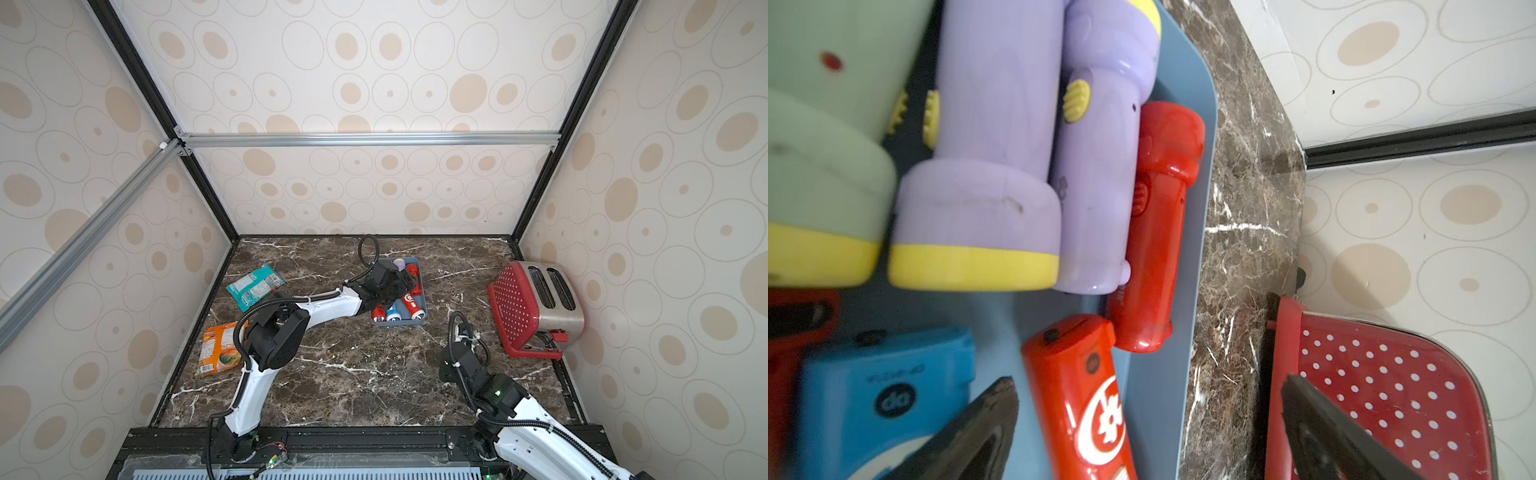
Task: Put the flashlights into the storage boxes
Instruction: Place the flashlight at the storage box.
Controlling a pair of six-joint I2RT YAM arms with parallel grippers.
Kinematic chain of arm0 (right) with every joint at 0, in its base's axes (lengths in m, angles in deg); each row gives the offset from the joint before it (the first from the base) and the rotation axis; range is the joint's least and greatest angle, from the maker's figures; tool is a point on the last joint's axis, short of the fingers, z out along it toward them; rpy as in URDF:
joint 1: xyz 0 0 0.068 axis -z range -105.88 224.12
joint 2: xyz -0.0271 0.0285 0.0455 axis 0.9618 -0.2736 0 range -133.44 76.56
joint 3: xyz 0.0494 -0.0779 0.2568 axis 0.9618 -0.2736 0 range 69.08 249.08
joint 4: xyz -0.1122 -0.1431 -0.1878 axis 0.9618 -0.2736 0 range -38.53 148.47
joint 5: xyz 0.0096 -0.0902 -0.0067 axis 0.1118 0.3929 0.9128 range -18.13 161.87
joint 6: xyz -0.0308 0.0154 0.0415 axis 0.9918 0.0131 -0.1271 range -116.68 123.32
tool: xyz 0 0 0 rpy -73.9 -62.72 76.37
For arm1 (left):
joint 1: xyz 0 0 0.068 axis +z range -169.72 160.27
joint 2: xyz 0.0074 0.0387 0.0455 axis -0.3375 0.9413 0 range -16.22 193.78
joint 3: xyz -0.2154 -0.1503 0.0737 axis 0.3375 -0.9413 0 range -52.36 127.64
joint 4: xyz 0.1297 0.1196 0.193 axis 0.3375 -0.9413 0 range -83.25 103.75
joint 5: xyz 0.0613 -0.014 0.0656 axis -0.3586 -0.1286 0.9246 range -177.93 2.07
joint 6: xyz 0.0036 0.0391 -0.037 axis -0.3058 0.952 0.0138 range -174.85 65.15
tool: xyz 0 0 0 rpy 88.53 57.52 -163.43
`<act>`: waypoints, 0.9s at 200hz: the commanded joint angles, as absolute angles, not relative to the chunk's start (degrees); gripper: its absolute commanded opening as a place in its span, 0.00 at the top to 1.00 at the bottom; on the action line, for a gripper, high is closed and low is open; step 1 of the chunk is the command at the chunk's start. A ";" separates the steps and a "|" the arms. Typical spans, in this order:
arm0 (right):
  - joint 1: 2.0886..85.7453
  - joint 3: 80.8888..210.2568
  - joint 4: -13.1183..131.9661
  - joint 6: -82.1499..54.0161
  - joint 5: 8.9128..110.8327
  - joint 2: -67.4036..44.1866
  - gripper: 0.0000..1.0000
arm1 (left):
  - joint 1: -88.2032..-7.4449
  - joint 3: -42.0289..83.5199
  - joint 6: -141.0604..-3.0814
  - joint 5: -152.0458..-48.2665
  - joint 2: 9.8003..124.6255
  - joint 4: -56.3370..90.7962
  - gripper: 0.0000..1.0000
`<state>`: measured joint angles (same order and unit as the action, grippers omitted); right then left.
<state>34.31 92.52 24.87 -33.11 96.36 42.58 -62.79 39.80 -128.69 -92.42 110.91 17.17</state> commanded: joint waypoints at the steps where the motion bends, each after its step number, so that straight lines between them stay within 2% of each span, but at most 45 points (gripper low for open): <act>1: 34.03 92.19 24.48 -33.52 97.54 42.54 0.47 | -62.89 38.60 -126.98 -89.79 108.71 13.00 0.01; 27: 34.09 92.09 24.47 -33.68 97.68 42.45 0.47 | -63.48 38.73 -123.77 -86.99 106.12 11.58 0.01; 80: 34.04 91.93 24.61 -34.97 99.08 41.53 0.42 | -63.83 33.96 -107.35 -72.76 93.60 7.63 0.01; 119: 34.03 91.59 25.66 -35.21 98.75 40.37 0.41 | -62.75 17.70 -94.50 -61.90 81.43 11.50 0.01; 149: 34.01 91.61 26.74 -35.68 98.33 38.13 0.40 | -61.38 5.43 -91.26 -55.49 76.62 13.36 0.01; 180: 34.06 92.92 27.29 -35.92 98.15 33.14 0.40 | -59.59 -2.35 -85.26 -57.88 74.75 22.03 0.01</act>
